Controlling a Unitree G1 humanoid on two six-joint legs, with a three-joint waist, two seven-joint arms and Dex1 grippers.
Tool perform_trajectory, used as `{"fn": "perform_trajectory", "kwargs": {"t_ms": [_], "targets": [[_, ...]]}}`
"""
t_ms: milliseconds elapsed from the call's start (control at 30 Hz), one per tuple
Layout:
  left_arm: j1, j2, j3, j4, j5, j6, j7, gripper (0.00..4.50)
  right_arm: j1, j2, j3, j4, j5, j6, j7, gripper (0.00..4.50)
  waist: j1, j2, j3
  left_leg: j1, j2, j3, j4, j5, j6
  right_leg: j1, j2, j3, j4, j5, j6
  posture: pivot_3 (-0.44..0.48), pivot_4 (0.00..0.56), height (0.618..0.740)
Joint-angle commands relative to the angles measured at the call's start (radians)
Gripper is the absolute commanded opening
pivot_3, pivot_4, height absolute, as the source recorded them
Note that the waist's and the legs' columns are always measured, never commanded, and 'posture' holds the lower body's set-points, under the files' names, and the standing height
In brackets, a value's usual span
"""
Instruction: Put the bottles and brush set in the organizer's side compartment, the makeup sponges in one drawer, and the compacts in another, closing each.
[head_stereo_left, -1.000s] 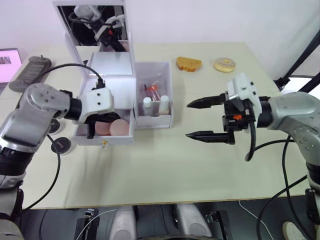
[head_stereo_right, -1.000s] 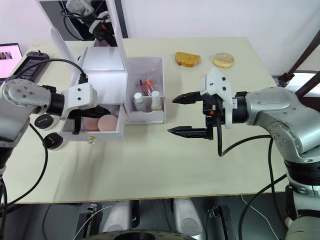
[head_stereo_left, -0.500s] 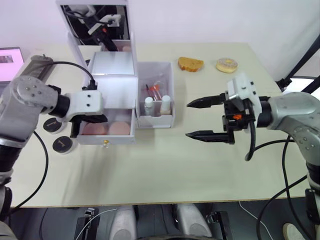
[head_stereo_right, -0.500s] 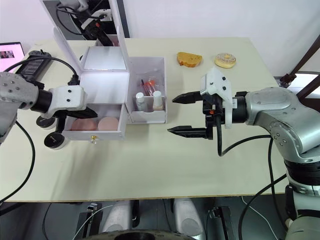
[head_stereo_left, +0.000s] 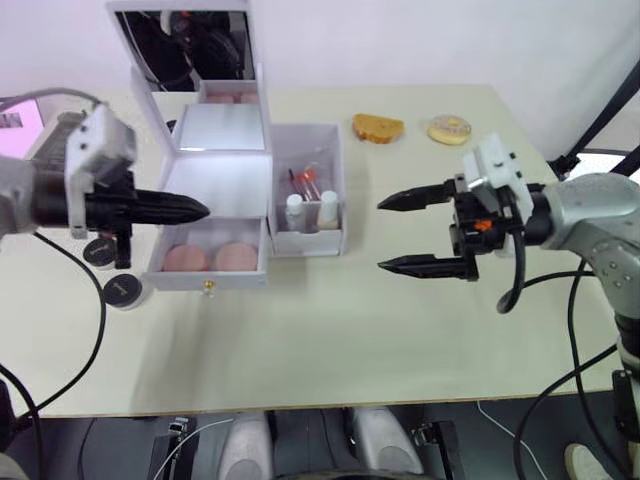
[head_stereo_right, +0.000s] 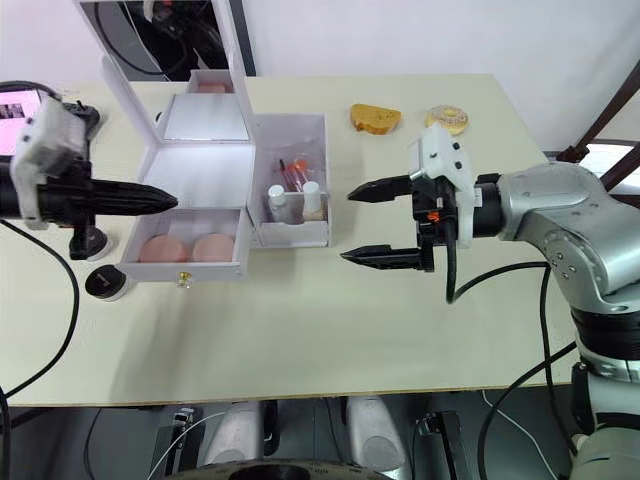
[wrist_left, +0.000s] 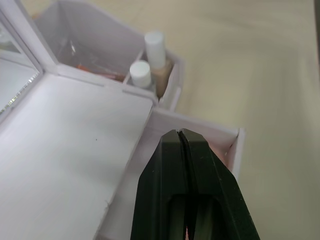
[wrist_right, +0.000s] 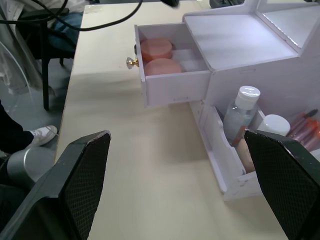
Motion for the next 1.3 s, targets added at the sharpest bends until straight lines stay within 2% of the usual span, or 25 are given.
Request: {"fn": "perform_trajectory", "kwargs": {"t_ms": [33, 167, 400, 467, 567, 667, 733, 867, 1000, 1200, 1300], "targets": [[0.130, -0.015, 0.211, -0.106, -0.086, 0.078, 0.057, 0.03, -0.020, -0.004, -0.013, 0.048, -0.052, -0.085, 0.034, 4.50, -0.001, 0.000, 0.000, 0.000, 0.000, 0.000, 0.000, 0.000, 0.000, 0.000, 0.000, 0.000, 0.000, 0.000, 0.000, 0.000, 0.150, 0.740], [0.335, -0.075, 0.392, -0.229, -0.122, 0.143, 0.146, 0.03, -0.028, -0.001, 0.002, 0.109, -0.090, -0.137, 0.076, 4.50, 0.000, 0.000, 0.000, 0.001, 0.000, 0.000, 0.000, 0.000, 0.000, 0.000, 0.000, 0.000, 0.001, 0.000, 0.000, 0.000, 0.150, 0.740], [0.612, -0.318, 0.621, -0.408, -0.254, 0.131, 0.300, 0.03, -0.080, 0.027, 0.048, 0.243, -0.169, -0.229, 0.143, 4.50, 0.001, 0.000, 0.000, 0.002, 0.000, 0.001, 0.001, 0.000, 0.000, 0.002, -0.001, 0.000, 0.001, -0.002, -0.004, 0.000, 0.150, 0.740], [0.695, -0.376, 0.659, -0.431, -0.281, 0.115, 0.324, 0.03, -0.091, 0.042, 0.056, 0.266, -0.182, -0.244, 0.153, 4.50, -0.002, 0.000, 0.000, 0.002, 0.000, 0.001, 0.001, 0.000, 0.000, 0.002, -0.001, 0.001, 0.001, -0.002, -0.004, 0.000, 0.150, 0.740], [0.818, -0.454, 0.673, -0.449, -0.256, 0.033, 0.341, 0.03, -0.103, 0.065, 0.061, 0.288, -0.197, -0.258, 0.156, 4.50, -0.001, 0.000, 0.000, 0.003, 0.000, 0.001, 0.000, 0.000, 0.000, 0.002, 0.000, 0.001, 0.001, -0.002, -0.004, 0.000, 0.150, 0.740], [0.912, -0.580, 0.657, -0.454, -0.152, -0.143, 0.389, 0.03, -0.101, 0.082, 0.061, 0.296, -0.205, -0.264, 0.157, 4.50, 0.000, 0.000, 0.000, 0.003, 0.000, 0.001, 0.001, 0.000, 0.000, 0.002, 0.000, 0.001, 0.000, -0.002, -0.005, 0.000, 0.150, 0.740], [0.956, -0.660, 0.624, -0.469, -0.125, -0.225, 0.421, 0.03, -0.099, 0.088, 0.059, 0.295, -0.207, -0.261, 0.155, 4.50, 0.001, -0.001, -0.001, 0.003, -0.001, 0.002, 0.001, 0.000, 0.000, 0.002, -0.001, 0.001, 0.000, -0.002, -0.005, 0.000, 0.150, 0.740], [1.026, -0.781, 0.504, -0.478, -0.036, -0.377, 0.469, 0.03, -0.093, 0.104, 0.057, 0.275, -0.200, -0.248, 0.141, 4.50, 0.001, -0.001, -0.001, 0.003, -0.001, 0.001, 0.001, 0.000, 0.000, 0.003, -0.001, 0.001, -0.001, -0.002, -0.005, 0.000, 0.150, 0.740], [1.036, -0.816, 0.400, -0.452, 0.007, -0.458, 0.511, 0.03, -0.089, 0.103, 0.045, 0.254, -0.193, -0.229, 0.133, 4.50, 0.000, -0.002, -0.001, 0.003, -0.001, 0.001, 0.001, 0.000, 0.000, 0.003, -0.001, 0.001, -0.002, -0.002, -0.005, 0.000, 0.150, 0.740], [1.001, -0.787, 0.301, -0.411, 0.032, -0.510, 0.565, 0.03, -0.084, 0.097, 0.031, 0.227, -0.182, -0.204, 0.123, 4.50, -0.001, -0.001, -0.001, 0.003, -0.001, 0.001, 0.001, 0.000, 0.000, 0.003, -0.001, 0.002, -0.002, -0.002, -0.005, 0.000, 0.150, 0.740], [0.962, -0.769, 0.220, -0.376, 0.102, -0.565, 0.589, 0.03, -0.078, 0.092, 0.021, 0.201, -0.171, -0.184, 0.113, 4.50, 0.000, -0.001, -0.001, 0.003, -0.001, 0.001, 0.000, 0.000, 0.000, 0.003, -0.001, 0.002, -0.002, -0.002, -0.005, 0.000, 0.150, 0.740]]}}
